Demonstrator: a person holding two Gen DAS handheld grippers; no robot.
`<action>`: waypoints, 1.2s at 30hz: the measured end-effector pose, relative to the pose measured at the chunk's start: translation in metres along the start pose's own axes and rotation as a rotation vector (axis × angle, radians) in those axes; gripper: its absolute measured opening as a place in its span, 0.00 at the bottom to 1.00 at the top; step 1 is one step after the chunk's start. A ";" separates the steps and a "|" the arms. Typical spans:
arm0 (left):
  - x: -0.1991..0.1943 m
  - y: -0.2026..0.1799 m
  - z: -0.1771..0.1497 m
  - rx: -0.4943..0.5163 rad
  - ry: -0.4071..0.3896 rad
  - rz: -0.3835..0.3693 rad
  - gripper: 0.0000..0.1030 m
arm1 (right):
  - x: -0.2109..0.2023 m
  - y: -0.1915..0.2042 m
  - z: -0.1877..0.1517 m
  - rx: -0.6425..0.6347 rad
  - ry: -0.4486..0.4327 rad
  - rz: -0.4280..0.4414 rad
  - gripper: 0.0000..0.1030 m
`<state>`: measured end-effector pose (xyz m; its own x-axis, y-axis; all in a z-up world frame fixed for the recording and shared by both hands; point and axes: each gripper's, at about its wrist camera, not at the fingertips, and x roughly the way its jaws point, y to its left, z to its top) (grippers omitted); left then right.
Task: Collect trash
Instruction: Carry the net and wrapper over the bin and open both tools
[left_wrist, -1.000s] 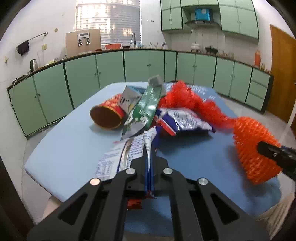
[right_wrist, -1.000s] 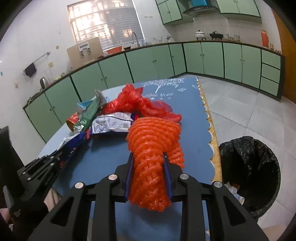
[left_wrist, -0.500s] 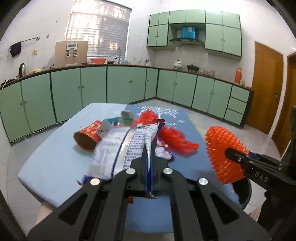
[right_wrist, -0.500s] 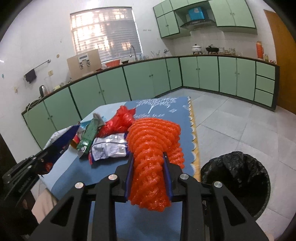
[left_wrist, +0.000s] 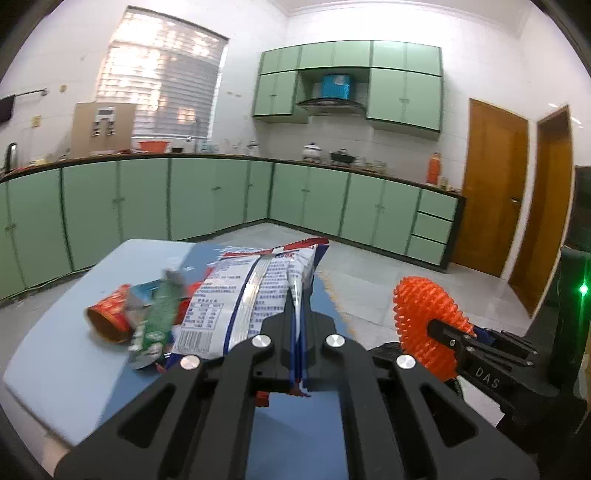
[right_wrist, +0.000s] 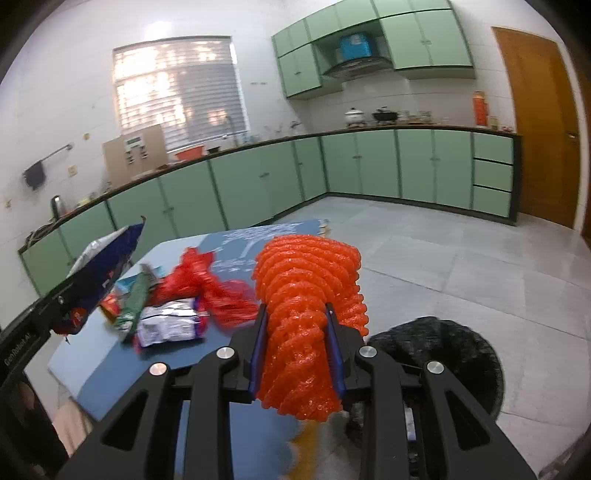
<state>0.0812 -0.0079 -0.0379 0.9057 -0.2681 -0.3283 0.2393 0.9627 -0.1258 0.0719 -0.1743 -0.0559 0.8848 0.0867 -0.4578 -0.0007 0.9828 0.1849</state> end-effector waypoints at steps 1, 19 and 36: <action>0.007 -0.009 0.001 0.007 0.002 -0.020 0.01 | -0.001 -0.007 0.001 0.005 -0.002 -0.014 0.28; 0.125 -0.154 -0.033 0.079 0.106 -0.277 0.01 | 0.011 -0.151 -0.012 0.109 0.016 -0.252 0.28; 0.230 -0.193 -0.084 0.122 0.352 -0.336 0.23 | 0.063 -0.231 -0.039 0.259 0.132 -0.236 0.41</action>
<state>0.2140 -0.2587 -0.1675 0.6040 -0.5393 -0.5869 0.5554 0.8129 -0.1753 0.1095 -0.3891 -0.1618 0.7788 -0.1006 -0.6192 0.3292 0.9057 0.2669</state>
